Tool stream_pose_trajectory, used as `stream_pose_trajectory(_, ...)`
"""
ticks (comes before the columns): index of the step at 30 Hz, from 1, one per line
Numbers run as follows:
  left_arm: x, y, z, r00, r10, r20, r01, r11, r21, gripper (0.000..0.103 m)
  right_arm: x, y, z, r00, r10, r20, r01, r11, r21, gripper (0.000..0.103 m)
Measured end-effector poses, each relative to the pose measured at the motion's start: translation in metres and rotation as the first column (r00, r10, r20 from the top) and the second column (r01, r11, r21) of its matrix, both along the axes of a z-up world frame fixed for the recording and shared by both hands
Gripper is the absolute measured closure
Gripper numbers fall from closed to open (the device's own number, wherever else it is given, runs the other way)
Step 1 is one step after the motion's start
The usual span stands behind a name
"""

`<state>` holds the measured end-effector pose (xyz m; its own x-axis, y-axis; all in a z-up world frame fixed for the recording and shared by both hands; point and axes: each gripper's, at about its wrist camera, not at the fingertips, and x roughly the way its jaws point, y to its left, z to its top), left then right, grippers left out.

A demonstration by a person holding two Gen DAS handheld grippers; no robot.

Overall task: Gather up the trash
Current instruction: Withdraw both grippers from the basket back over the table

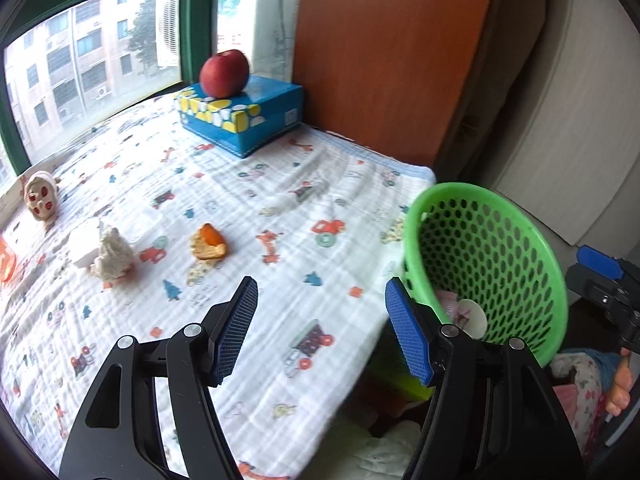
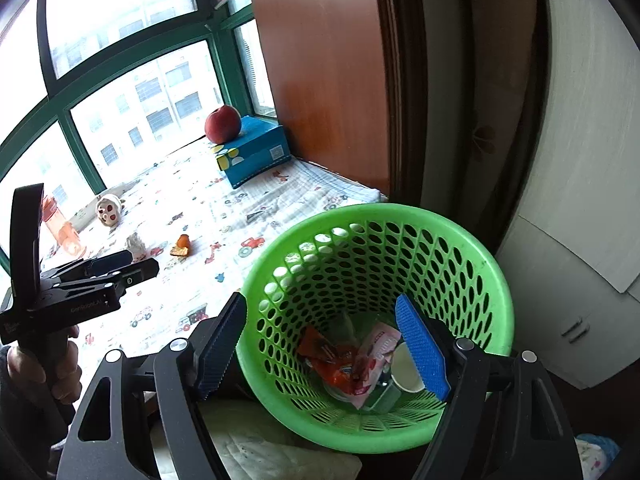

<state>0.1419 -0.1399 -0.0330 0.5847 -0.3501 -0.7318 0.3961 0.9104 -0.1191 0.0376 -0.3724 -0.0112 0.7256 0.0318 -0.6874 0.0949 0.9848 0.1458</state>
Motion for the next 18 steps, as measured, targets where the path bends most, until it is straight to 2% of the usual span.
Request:
stream_pose_trajectory(5,0.018,0.049,-0.001,0.992,0.123,0.031,-0.124,0.992,0.038,0.037,0.015,0.026,0.002,0.998,0.055,-0.002,-0.055,0.998,-0.005,0.029)
stream_pose_trajectory(10,0.04,0.095,-0.006,0.972,0.231,0.036,-0.233,0.971,0.06,0.037,0.032,0.052,0.003,0.994,0.105,-0.004,-0.105,0.994,-0.009,0.029)
stream_pose_trajectory(18,0.074,0.137,-0.026,0.954,0.299,0.034,-0.301,0.945,0.124,0.038,0.061,0.09,-0.001,0.986,0.167,-0.018,-0.167,0.986,-0.012,0.029)
